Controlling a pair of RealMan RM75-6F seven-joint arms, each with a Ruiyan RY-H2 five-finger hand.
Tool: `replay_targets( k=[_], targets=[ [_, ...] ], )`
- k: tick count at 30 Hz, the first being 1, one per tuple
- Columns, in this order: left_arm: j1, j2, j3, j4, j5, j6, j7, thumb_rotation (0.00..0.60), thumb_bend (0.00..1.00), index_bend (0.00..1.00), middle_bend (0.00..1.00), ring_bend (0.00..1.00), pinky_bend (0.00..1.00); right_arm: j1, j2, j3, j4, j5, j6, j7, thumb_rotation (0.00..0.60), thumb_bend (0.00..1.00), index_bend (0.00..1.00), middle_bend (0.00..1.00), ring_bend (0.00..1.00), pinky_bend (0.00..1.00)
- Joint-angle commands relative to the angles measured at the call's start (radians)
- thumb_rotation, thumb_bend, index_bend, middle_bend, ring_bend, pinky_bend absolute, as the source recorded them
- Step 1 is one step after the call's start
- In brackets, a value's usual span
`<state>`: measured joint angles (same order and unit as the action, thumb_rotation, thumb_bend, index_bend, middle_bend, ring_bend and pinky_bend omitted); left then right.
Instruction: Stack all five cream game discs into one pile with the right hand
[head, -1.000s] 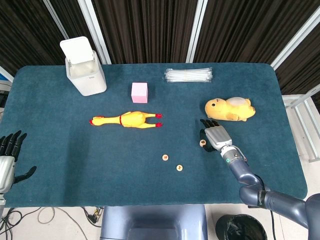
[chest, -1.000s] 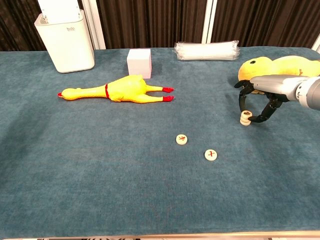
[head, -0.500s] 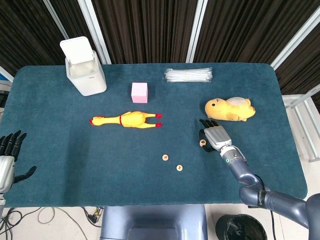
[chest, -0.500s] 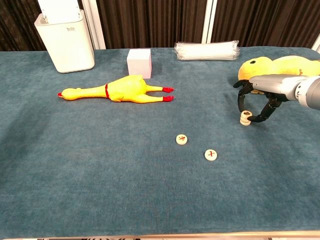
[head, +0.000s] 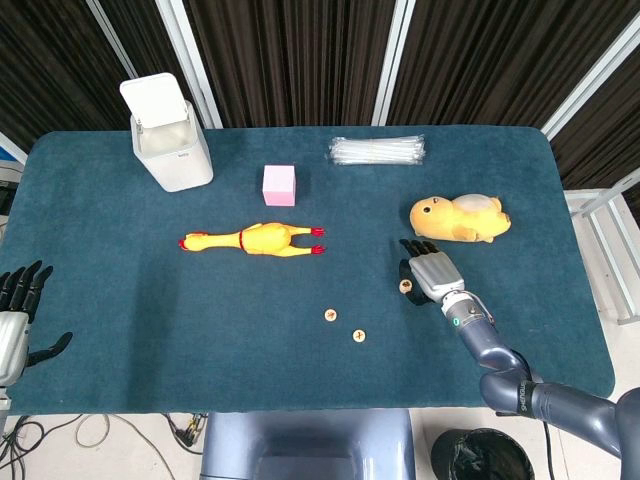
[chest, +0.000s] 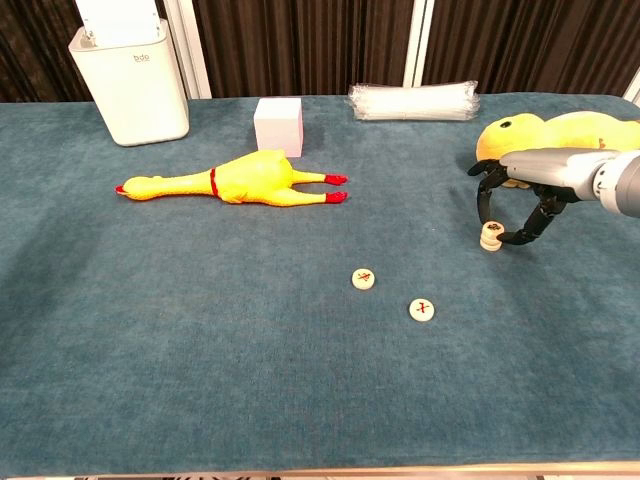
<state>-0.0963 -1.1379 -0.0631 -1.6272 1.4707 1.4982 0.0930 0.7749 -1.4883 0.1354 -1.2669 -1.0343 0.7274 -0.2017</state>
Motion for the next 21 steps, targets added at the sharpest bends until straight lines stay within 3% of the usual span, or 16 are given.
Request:
replay_targets(
  k=[1,12,21],
  targets=[
    [0.000,0.000,0.000,-0.001,-0.001,0.000,0.001,0.600,0.17,0.04,0.00,0.00,0.06,-0.001,0.000,0.000,0.001,0.002,-0.001,0.000,0.600,0.41,0.46,0.00,0.00,0.09],
    [0.000,0.000,-0.002,0.000,-0.003,0.001,0.001,0.600,0.17,0.04,0.00,0.00,0.06,-0.001,-0.002,0.004,-0.001,-0.005,0.007,0.007,0.600,0.41,0.45,0.00,0.00,0.09],
    [0.001,0.001,-0.002,-0.001,-0.002,0.002,-0.002,0.600,0.17,0.04,0.00,0.00,0.06,0.007,0.039,0.018,-0.069,-0.010,0.022,-0.008,0.600,0.41,0.31,0.00,0.00,0.09]
  ],
)
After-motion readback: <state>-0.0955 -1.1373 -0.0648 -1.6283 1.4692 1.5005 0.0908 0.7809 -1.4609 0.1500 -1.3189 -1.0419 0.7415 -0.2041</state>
